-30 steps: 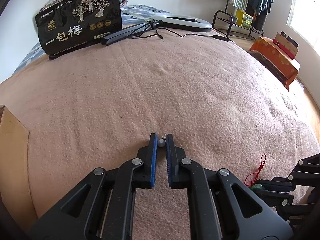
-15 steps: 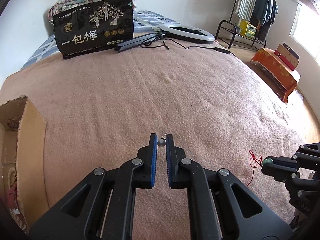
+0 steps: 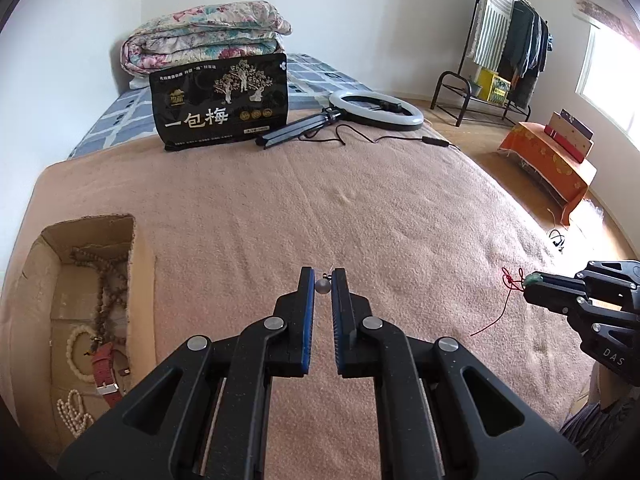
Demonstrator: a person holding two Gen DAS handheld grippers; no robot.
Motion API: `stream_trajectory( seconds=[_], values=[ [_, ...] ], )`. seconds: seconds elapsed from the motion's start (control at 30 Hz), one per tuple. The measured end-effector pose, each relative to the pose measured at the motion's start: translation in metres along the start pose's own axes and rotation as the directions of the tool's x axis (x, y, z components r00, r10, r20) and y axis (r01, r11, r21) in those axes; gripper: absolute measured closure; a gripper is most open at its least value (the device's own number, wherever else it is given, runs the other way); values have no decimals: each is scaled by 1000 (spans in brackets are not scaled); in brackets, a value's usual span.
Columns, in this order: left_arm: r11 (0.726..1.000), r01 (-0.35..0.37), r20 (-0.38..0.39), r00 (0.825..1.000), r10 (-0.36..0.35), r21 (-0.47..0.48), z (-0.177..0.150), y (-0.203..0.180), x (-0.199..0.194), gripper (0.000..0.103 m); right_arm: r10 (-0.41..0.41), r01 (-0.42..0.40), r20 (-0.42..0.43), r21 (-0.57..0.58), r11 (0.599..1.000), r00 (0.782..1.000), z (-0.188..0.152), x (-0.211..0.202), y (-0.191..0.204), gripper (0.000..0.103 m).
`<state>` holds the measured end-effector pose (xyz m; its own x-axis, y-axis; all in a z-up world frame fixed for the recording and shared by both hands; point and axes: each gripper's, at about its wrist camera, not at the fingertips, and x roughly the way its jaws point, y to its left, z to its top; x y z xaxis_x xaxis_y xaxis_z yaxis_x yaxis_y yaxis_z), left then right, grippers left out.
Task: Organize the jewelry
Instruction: 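Carry the earring and jade pendant over the cardboard box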
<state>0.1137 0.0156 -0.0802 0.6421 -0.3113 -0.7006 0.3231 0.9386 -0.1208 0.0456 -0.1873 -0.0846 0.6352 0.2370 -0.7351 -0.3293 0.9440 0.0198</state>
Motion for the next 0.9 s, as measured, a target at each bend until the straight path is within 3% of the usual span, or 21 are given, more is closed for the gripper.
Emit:
stream_trajectory(
  seconds=[0.43, 0.9],
  values=[
    [996, -77, 72, 994, 81, -55, -4, 47, -74, 97, 47, -45, 57, -31, 999, 997, 30, -26, 41, 100],
    [969, -176, 95, 976, 195, -172, -32, 124, -134, 97, 148, -141, 68, -95, 985, 987, 63, -20, 111, 100]
  ],
)
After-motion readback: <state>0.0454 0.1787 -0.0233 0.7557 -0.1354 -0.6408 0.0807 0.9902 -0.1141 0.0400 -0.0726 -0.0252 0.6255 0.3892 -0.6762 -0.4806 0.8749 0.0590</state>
